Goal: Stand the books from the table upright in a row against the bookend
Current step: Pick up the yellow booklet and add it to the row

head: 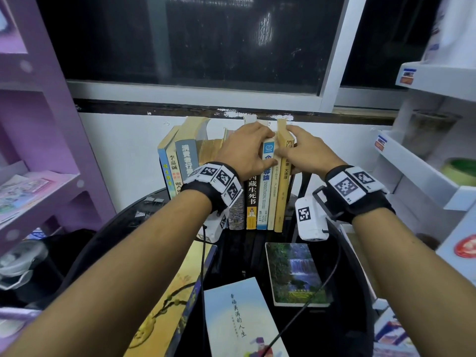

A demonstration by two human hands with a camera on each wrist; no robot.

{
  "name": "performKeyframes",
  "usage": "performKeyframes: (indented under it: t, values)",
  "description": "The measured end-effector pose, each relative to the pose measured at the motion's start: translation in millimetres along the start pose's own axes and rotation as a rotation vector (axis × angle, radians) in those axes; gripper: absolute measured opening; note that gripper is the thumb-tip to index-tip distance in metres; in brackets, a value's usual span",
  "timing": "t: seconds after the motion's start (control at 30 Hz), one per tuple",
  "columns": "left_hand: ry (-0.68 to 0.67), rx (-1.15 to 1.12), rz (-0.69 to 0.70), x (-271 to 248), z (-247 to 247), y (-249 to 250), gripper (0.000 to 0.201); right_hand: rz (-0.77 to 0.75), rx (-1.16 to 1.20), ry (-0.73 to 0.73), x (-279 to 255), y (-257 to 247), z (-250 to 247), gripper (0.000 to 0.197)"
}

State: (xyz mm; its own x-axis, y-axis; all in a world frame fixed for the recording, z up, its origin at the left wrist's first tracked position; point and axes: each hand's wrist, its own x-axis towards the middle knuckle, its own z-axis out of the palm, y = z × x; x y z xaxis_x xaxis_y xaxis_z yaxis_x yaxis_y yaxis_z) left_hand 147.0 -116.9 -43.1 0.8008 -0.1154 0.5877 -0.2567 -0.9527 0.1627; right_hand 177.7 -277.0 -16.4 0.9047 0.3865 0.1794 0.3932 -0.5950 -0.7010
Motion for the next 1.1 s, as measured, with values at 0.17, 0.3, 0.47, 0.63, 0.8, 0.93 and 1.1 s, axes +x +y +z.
performKeyframes:
  t: [0.17,0.3,0.47,0.63,0.8,0.93,1.1]
  values:
    - [0.0,0.002,0.007,-1.2,0.1,0.6,0.059,-0.035,-0.119,-0.143,0.8,14.1,-6.3,0.097]
    - [-0.012,0.004,0.0,-1.5,0.2,2.4,0.063,-0.061,-0.156,-0.118,-5.6,22.8,-2.3,0.114]
    - [-0.006,0.003,-0.004,-1.3,0.7,2.7,0.062,-0.127,-0.123,-0.057,-3.1,33.1,6.7,0.114]
    - [-0.008,-0.003,-0.002,-1.3,1.3,2.0,0.06,-0.196,-0.095,-0.013,-0.6,37.1,6.9,0.103]
    - [-0.001,-0.007,-0.003,-1.3,0.5,1.9,0.059,-0.228,-0.059,-0.011,1.5,43.4,8.3,0.102]
    - [0.005,-0.004,0.004,-2.1,0.6,2.0,0.058,-0.224,-0.052,-0.014,0.0,45.6,9.7,0.103]
    - [0.001,-0.007,-0.003,-3.1,0.7,3.0,0.059,-0.217,-0.035,-0.019,-3.0,45.2,11.6,0.103]
